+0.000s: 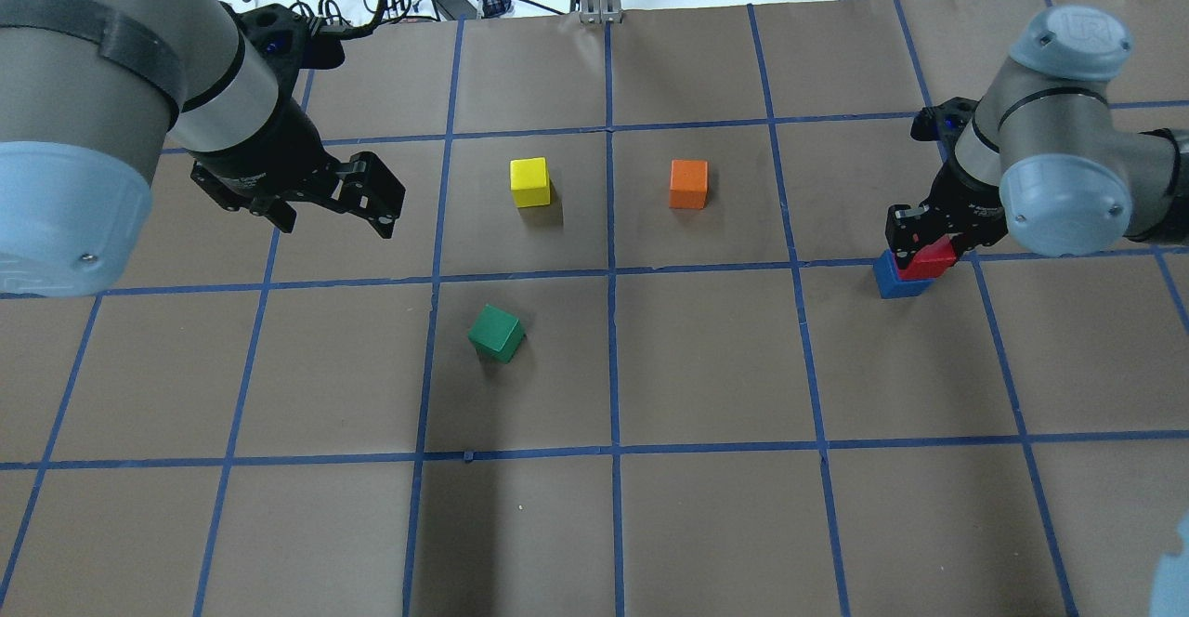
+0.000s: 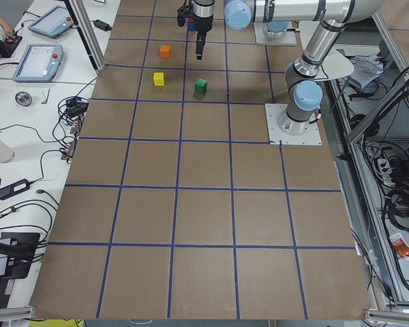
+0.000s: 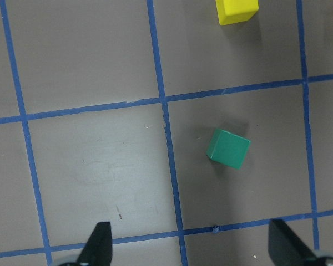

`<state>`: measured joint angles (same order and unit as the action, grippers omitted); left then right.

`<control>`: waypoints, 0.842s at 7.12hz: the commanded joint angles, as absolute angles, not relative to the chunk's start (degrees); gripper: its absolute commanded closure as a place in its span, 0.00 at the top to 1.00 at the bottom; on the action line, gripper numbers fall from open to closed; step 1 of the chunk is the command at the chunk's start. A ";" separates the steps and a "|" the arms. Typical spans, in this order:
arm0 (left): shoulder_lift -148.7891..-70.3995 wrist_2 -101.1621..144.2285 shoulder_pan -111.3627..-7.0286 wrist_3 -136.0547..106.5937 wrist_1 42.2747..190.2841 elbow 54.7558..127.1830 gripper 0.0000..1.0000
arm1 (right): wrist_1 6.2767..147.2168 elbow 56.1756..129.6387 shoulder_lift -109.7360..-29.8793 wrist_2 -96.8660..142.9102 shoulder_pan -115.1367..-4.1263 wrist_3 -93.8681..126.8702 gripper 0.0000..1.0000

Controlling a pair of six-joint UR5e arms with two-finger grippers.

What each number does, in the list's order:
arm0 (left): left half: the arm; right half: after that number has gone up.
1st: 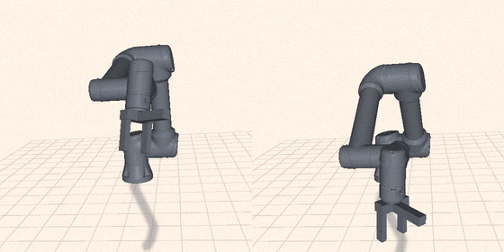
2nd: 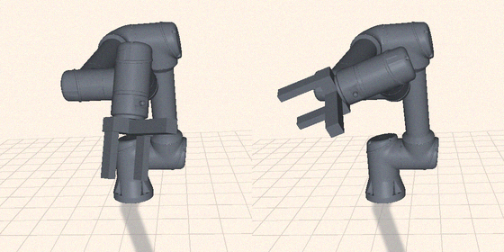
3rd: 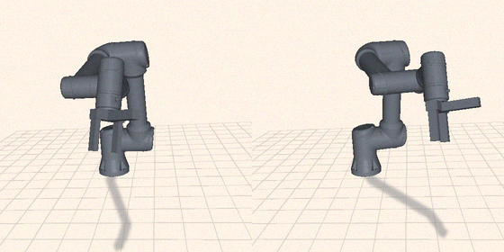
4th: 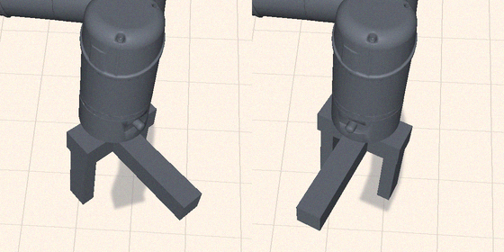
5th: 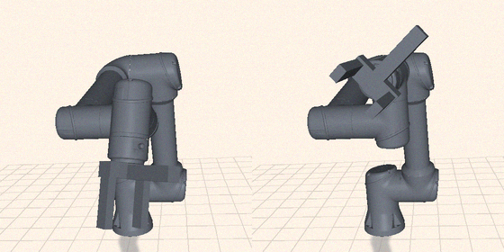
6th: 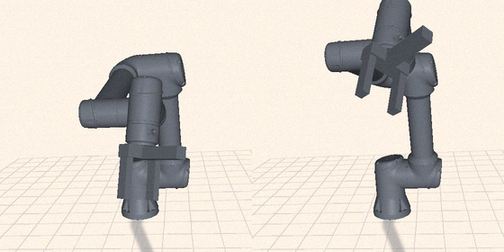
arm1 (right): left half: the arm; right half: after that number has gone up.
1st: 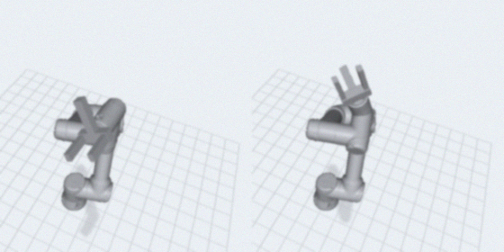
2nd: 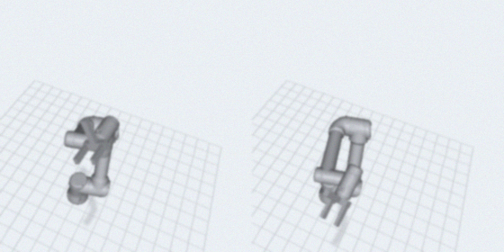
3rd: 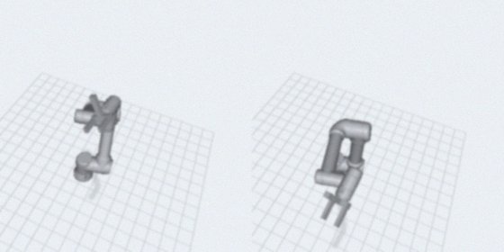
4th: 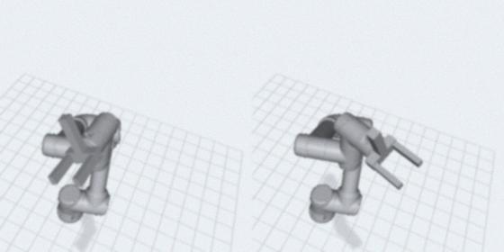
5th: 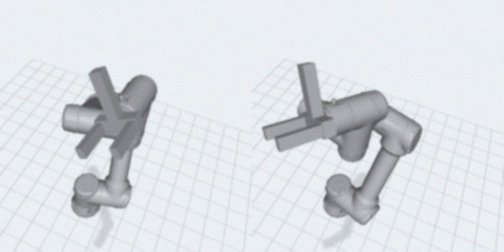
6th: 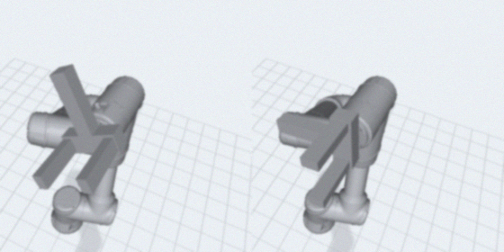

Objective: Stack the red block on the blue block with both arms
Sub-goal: 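Lower the red cube onto the blue cube with the right gripper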

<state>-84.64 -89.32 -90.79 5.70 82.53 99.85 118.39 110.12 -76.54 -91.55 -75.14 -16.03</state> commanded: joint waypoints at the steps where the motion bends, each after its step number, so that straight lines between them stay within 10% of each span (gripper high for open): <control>1: -84.73 -89.30 -90.79 5.54 82.44 99.84 1.00 | 118.30 110.21 -76.55 -91.15 -75.15 -15.91 0.15; 4: -84.73 -89.30 -90.79 5.97 82.53 99.84 1.00 | 118.65 111.71 -76.64 -91.31 -75.15 -15.91 0.30; 5: -84.73 -89.30 -90.79 5.72 82.53 99.84 1.00 | 118.65 111.45 -76.64 -91.41 -75.06 -15.82 0.51; 6: -84.73 -89.30 -90.79 5.80 82.53 99.84 1.00 | 118.65 111.45 -76.64 -91.49 -75.06 -15.82 0.94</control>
<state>-84.73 -89.30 -90.79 5.79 82.53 99.84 118.63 111.44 -76.63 -91.35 -75.10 -15.85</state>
